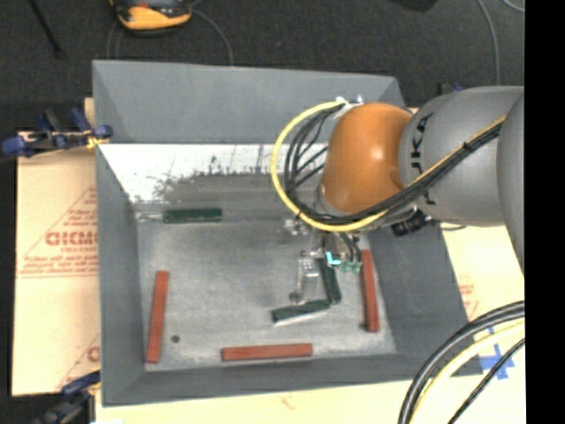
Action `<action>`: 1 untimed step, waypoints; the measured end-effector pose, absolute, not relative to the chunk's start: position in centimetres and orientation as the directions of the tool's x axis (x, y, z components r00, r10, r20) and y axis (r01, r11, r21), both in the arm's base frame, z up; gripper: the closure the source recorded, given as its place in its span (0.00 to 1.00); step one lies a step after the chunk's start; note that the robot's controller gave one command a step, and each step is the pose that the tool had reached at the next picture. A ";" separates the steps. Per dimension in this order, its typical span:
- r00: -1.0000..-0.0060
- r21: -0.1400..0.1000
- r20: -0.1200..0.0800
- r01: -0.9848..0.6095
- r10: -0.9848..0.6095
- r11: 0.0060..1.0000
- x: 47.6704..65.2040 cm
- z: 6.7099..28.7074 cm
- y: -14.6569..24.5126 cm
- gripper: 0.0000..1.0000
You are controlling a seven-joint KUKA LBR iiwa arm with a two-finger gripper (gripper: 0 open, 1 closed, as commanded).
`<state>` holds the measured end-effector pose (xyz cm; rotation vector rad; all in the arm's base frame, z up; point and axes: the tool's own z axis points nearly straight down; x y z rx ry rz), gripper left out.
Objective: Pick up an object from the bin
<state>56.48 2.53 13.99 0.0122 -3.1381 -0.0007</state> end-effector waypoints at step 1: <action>-1.000 0.001 -0.004 -0.007 -0.007 1.000 56.7 14.4 2.5 0.00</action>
Offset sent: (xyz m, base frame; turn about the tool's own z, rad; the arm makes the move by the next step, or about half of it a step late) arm -0.0469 -0.0360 -0.0699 0.0018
